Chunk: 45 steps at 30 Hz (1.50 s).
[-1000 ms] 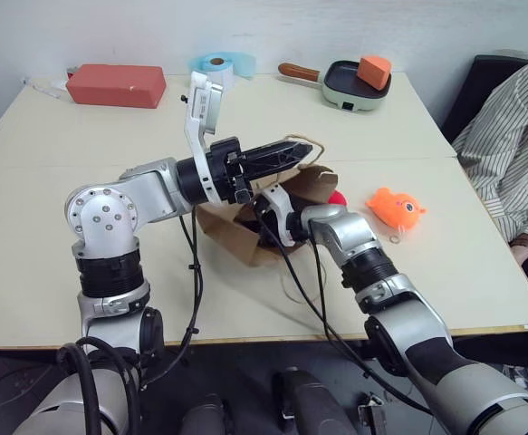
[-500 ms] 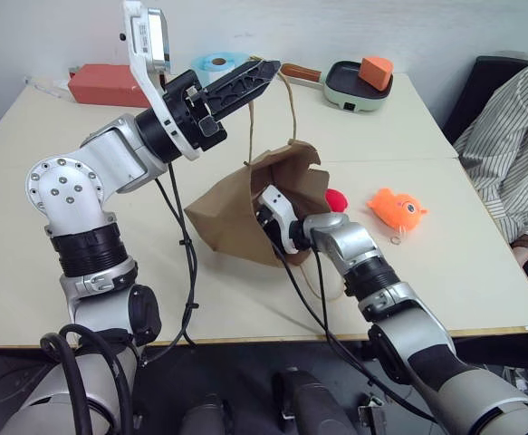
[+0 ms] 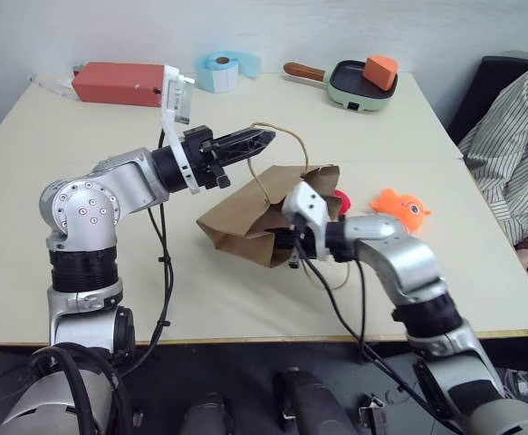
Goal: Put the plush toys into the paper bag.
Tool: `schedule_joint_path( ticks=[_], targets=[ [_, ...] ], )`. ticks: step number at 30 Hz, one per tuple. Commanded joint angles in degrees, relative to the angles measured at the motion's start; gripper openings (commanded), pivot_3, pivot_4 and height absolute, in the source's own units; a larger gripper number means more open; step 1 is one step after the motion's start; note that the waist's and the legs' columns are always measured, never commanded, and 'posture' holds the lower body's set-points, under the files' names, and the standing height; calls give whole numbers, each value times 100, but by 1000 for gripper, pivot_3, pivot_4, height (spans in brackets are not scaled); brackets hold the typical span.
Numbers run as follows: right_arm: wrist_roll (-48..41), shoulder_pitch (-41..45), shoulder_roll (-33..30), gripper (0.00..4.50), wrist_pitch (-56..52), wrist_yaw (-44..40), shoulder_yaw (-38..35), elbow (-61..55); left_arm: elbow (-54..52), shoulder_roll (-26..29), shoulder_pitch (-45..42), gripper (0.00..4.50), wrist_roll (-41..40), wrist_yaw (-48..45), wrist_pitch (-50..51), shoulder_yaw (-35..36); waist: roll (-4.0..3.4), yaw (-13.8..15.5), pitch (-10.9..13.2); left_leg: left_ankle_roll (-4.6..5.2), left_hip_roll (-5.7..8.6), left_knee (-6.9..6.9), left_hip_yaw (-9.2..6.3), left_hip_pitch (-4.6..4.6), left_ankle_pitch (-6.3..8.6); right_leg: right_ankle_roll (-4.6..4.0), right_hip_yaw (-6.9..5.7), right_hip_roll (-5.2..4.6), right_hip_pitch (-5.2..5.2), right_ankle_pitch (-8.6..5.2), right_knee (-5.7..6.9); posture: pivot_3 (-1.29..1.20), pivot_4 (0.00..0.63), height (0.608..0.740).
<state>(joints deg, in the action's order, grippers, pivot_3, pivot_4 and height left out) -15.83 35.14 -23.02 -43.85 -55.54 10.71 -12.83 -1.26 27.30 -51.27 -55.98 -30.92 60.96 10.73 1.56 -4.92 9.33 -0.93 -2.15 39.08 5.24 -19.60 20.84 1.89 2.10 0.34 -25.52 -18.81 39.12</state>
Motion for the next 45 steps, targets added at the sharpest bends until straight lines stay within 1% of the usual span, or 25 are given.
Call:
schedule_joint_path(
  ticks=[1, 4, 6, 9, 11, 12, 14, 16, 18, 21, 23, 24, 28, 33, 35, 38, 40, 43, 45],
  targets=[
    [-346, -483, -408, 29, -290, 188, -473, -1011, 113, 204, -47, 0, 146, -407, -195, 22, 0, 44, 0, 0, 1, -2, 0, -1, 0, 0, 0, -1, 0, 0, -3, 0, 150, 740],
    [-588, -1101, -776, 29, -501, 424, -1160, -1593, 240, 369, -5, 0, 271, -638, -251, 0, 0, 88, 0, 3, 1, -3, -3, -9, 1, 0, -2, -1, -1, 0, -13, 0, 150, 740],
    [-884, -1596, -988, 29, -771, 583, -1913, -1943, 307, 483, 33, 0, 377, -802, -292, -33, 0, 134, 0, 5, 1, -3, -6, -13, 2, 0, -4, -1, -1, 0, -17, 0, 150, 740],
    [-1293, -2513, -1343, 29, -1197, 628, -3352, -2246, 321, 549, 60, 0, 455, -922, -300, -34, 0, 194, 1, 6, 1, -8, -5, -14, 3, 0, -3, 0, -2, 0, -20, 0, 150, 740],
    [-1441, -3306, -1588, 394, -1395, 517, -4450, -2255, 321, 559, 51, 0, 493, -951, -292, -16, 0, 258, 1, 8, 1, -12, -7, -16, 4, 0, -5, 0, 0, 0, -28, 0, 150, 740],
    [-1442, -3679, -1703, 581, -1395, 463, -4849, -2217, 320, 557, 41, 0, 504, -948, -288, -5, 0, 306, 1, 11, 2, -13, -7, -20, 6, 0, -4, 0, 0, 0, -33, 0, 150, 740],
    [-1357, -4249, -1880, 1270, -1196, 410, -5275, -2094, 317, 537, 30, 0, 522, -931, -290, 8, 0, 334, 1, 15, 2, -15, -6, -20, 8, 0, -4, 2, 2, 0, -43, 0, 150, 740],
    [-1236, -4574, -1987, 1974, -963, 460, -5476, -1878, 318, 501, 28, 0, 540, -903, -293, 24, 1, 305, 1, 18, 4, -13, -1, -16, 10, 0, 3, 2, 6, 0, -43, 0, 150, 740],
    [-1100, -4579, -2055, 2644, -691, 626, -5446, -1573, 289, 456, 33, 0, 558, -873, -294, 20, 2, 269, 1, 18, 4, -14, 5, -7, 10, 1, 10, 6, 10, 0, -35, 0, 150, 740],
    [-858, -4242, -2151, 3659, -174, 833, -4937, -1164, 231, 411, 24, 0, 591, -844, -289, -6, 2, 205, 1, 15, 7, -14, 14, 7, 8, 1, 22, 9, 12, 0, -21, 0, 150, 740],
    [-705, -3827, -2167, 4357, 123, 976, -4464, -865, 232, 394, -23, 0, 596, -817, -277, 5, 2, 168, 2, 13, 8, -15, 18, 13, 7, 1, 29, 12, 12, 0, -15, 0, 150, 740],
    [-615, -3594, -2157, 4436, 265, 1051, -4226, -688, 234, 392, -46, 0, 599, -804, -278, 16, 3, 150, 3, 11, 8, -15, 19, 15, 6, 1, 30, 13, 12, 0, -13, 0, 150, 740],
    [109, -2249, -1952, 4436, 1086, 1674, -3135, 627, 277, 328, -148, 0, 588, -714, -251, 83, -2, 160, 5, 9, 8, -12, 22, 18, 5, 0, 34, 14, 11, 0, -9, 0, 150, 740],
    [784, -879, -1658, 4436, 1789, 2112, -2208, 2522, 144, 215, -105, 0, 634, -680, -290, -4, -7, 172, 8, 9, 7, -15, 23, 16, 4, -1, 33, 12, 5, -1, -11, 0, 150, 740],
    [963, -527, -1546, 4436, 1986, 2193, -1954, 3190, 128, 181, -106, 0, 639, -658, -291, -3, -7, 170, 8, 9, 6, -18, 23, 12, 4, -2, 31, 12, 3, -1, -14, 0, 150, 740],
    [1127, -284, -1473, 3853, 2277, 2330, -1797, 3750, 128, 176, -119, 0, 659, -639, -291, 23, -8, 168, 8, 10, 6, -17, 22, 9, 3, -2, 30, 10, 3, -1, -16, 0, 150, 740],
    [1098, -262, -1468, 3133, 2321, 2396, -1855, 3770, 142, 209, -130, 0, 670, -633, -296, 53, -8, 169, 8, 10, 5, -16, 21, 10, 3, -2, 30, 10, 4, -1, -15, 0, 150, 740],
    [991, -492, -1579, 2109, 2239, 2281, -1930, 3341, 190, 273, -131, 0, 669, -625, -290, 115, -8, 158, 8, 10, 4, -13, 20, 10, 3, -2, 29, 10, 5, -1, -11, 0, 150, 740],
    [880, -846, -1753, 1478, 2117, 2117, -2035, 2775, 244, 304, -128, 0, 694, -619, -309, 138, -8, 171, 8, 9, 4, -15, 18, 11, 3, -2, 28, 11, 5, -1, -9, 0, 150, 740]
  ],
)
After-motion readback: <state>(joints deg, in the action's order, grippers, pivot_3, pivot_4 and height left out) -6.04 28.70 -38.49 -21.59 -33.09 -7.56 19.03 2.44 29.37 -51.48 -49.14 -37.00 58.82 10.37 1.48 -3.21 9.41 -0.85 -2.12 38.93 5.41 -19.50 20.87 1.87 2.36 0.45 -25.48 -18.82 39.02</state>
